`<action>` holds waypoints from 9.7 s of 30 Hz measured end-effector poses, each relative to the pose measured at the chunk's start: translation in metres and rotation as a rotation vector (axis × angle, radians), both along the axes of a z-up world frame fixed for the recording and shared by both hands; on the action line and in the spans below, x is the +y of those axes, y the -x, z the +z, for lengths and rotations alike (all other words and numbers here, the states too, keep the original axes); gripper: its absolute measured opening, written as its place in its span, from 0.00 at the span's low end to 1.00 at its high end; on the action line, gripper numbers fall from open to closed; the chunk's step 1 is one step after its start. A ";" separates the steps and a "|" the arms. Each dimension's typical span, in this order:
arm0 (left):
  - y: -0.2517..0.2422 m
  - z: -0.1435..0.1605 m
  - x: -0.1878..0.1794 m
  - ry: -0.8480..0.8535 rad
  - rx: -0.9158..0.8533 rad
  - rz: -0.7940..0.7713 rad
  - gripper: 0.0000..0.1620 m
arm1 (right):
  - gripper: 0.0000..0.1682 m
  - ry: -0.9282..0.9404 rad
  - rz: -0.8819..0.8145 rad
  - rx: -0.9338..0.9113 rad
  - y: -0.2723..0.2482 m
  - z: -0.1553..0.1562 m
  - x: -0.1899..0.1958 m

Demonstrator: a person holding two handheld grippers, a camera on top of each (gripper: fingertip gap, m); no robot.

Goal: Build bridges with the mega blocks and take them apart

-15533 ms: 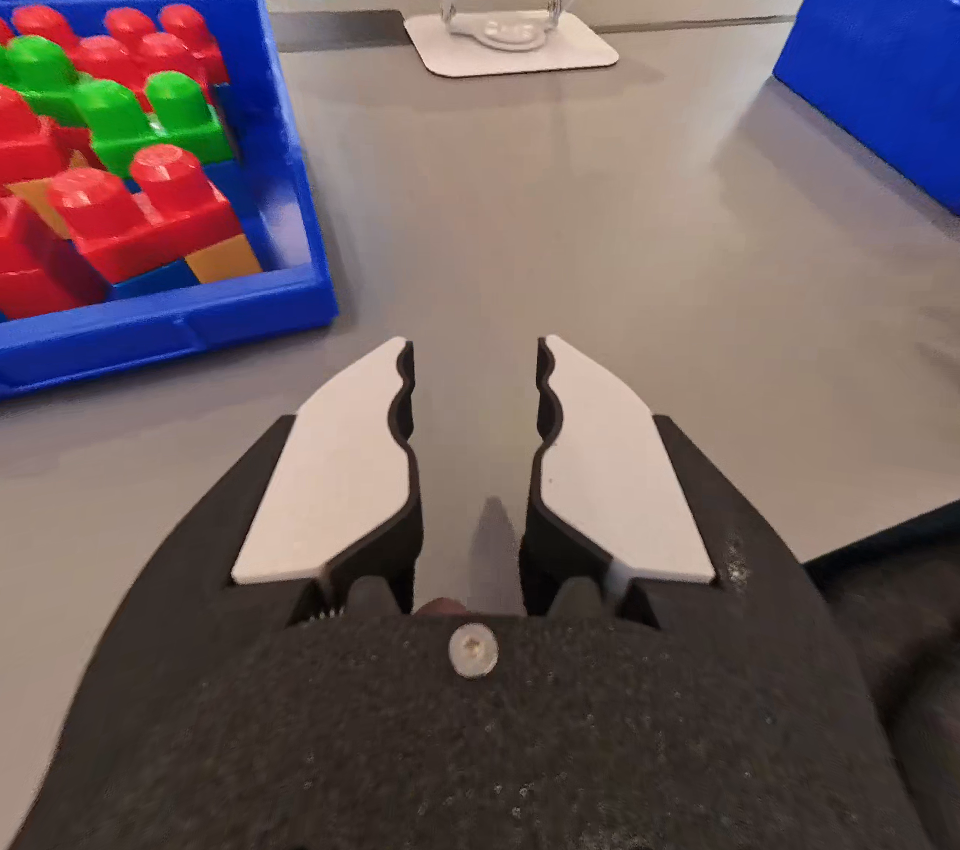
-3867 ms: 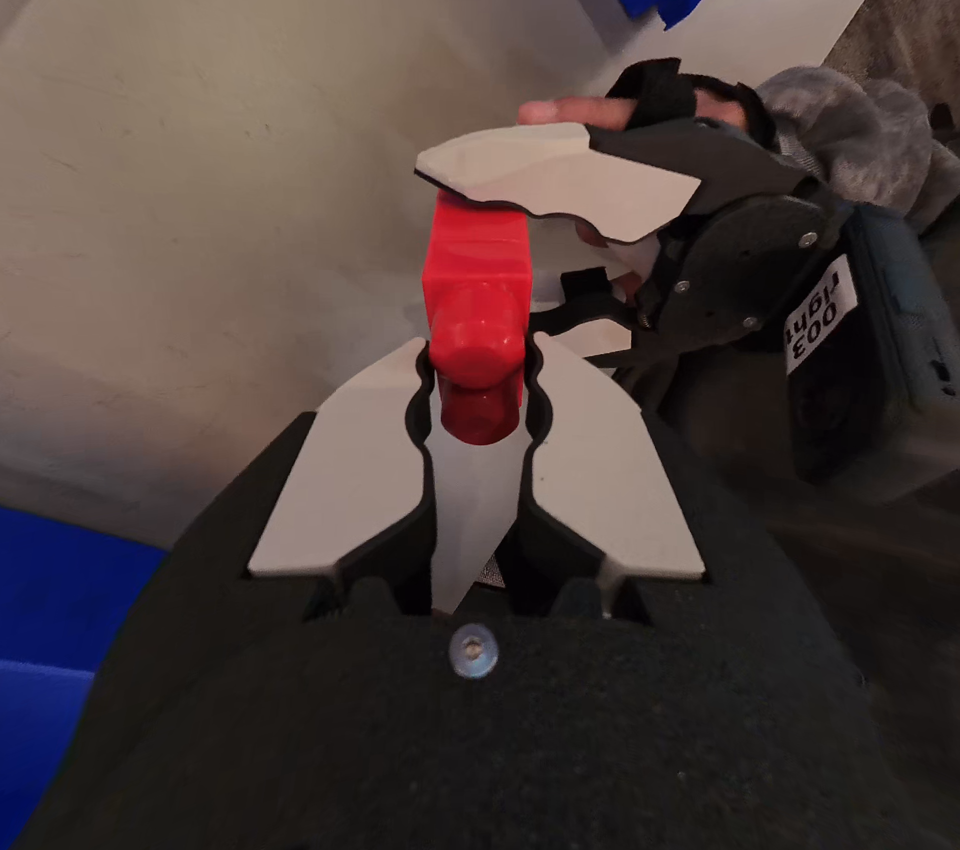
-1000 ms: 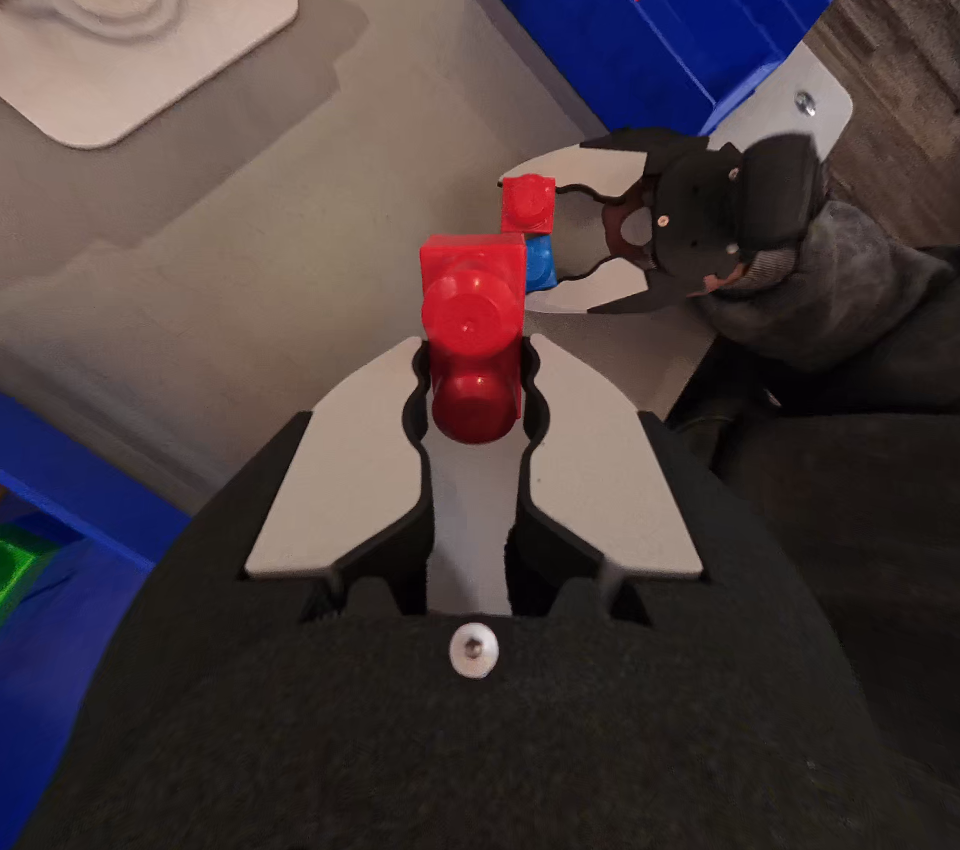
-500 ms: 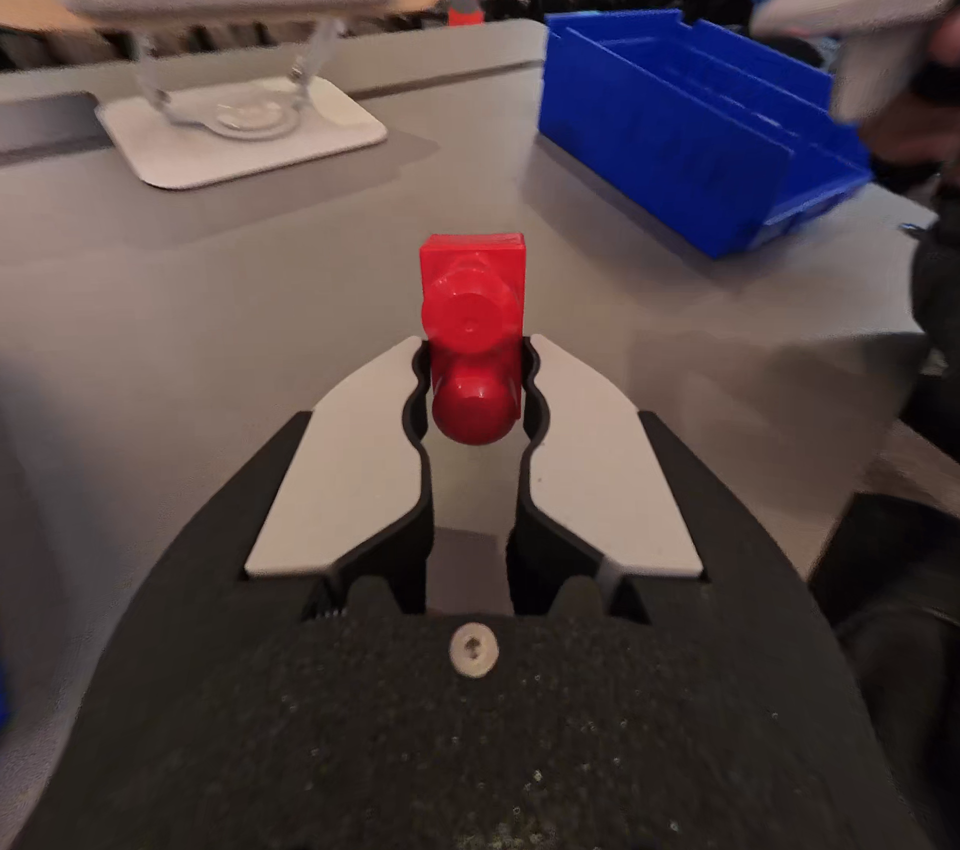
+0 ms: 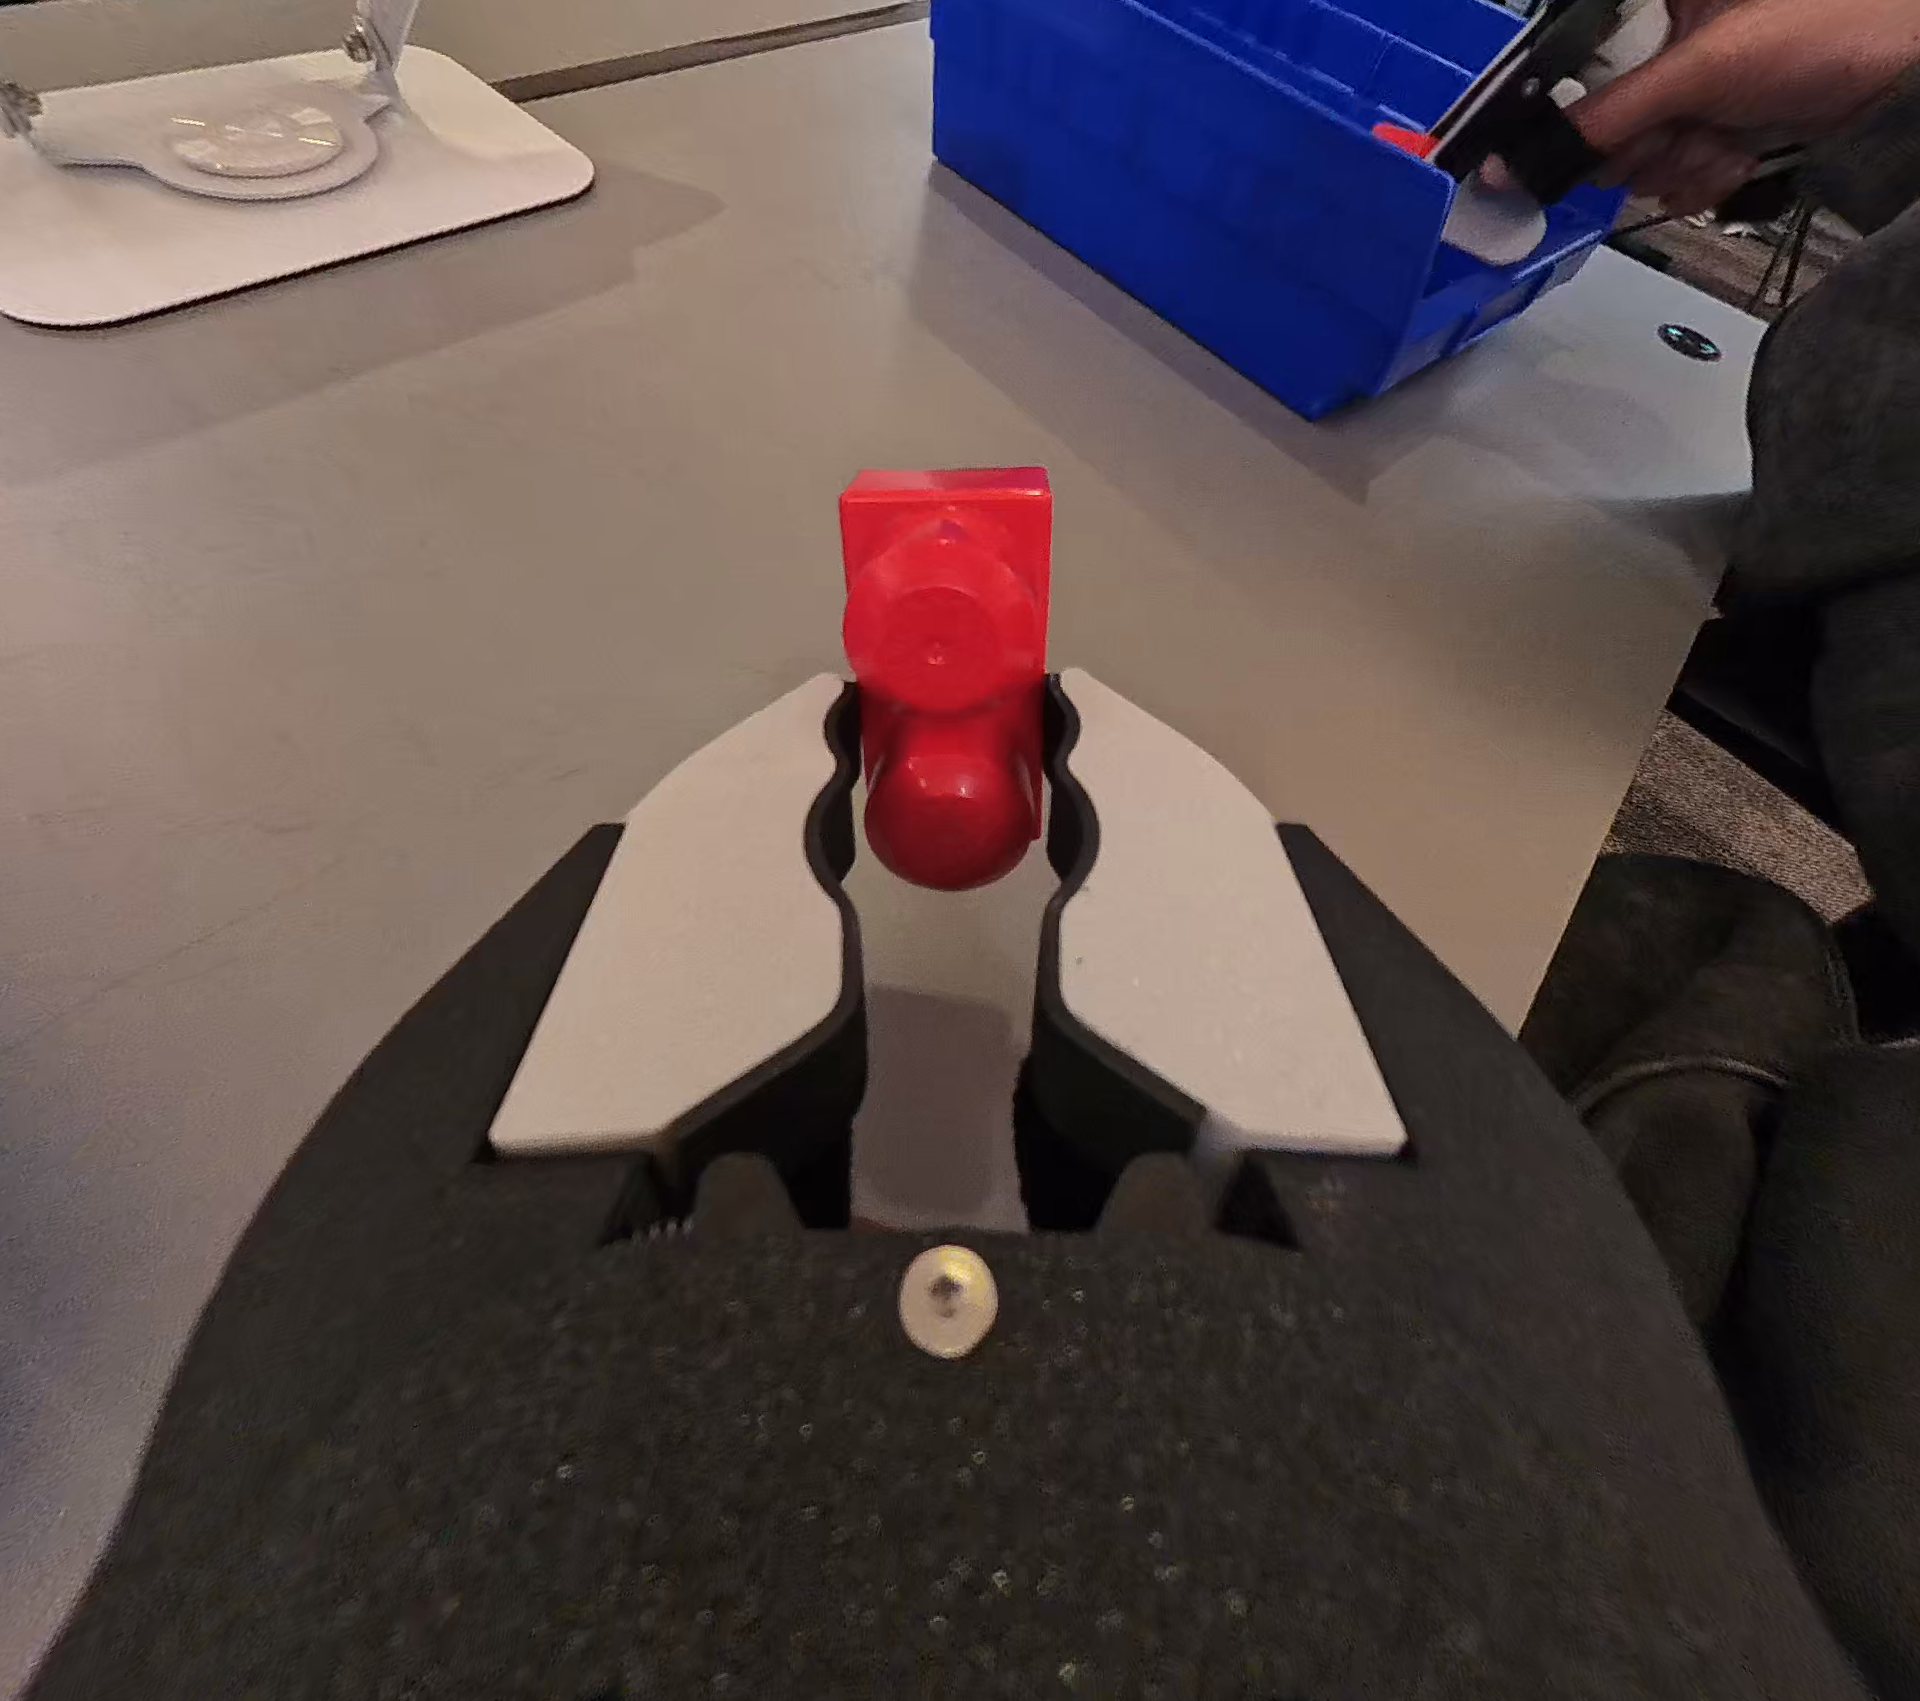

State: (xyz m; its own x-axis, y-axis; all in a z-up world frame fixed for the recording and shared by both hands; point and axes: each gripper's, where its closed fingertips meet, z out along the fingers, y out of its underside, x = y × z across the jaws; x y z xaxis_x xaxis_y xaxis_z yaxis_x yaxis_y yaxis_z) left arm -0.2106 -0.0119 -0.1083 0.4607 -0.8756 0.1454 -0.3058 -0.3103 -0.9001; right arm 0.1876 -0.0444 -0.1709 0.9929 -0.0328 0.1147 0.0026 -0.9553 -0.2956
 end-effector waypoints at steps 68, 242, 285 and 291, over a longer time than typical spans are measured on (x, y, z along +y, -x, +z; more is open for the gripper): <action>0.010 -0.049 -0.096 0.204 0.086 -0.077 0.28 | 0.43 -0.866 0.328 0.007 0.195 0.155 0.042; 0.013 -0.007 -0.052 -0.067 0.179 -0.183 0.21 | 0.48 -0.034 0.440 -0.302 -0.043 0.084 0.110; 0.007 -0.020 -0.005 -0.018 0.252 0.030 0.32 | 0.41 -0.683 0.356 0.358 0.263 0.017 -0.040; 0.027 -0.027 -0.044 0.012 0.092 0.110 0.30 | 0.45 -0.700 0.308 0.295 0.300 0.026 0.002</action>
State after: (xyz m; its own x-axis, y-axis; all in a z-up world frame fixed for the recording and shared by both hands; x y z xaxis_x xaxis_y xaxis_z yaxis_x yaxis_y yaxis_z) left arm -0.2374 -0.0564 -0.1353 0.5656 -0.8176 0.1080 -0.3502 -0.3567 -0.8661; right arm -0.1125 -0.0423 -0.1445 0.9551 0.2792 -0.0989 0.0632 -0.5184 -0.8528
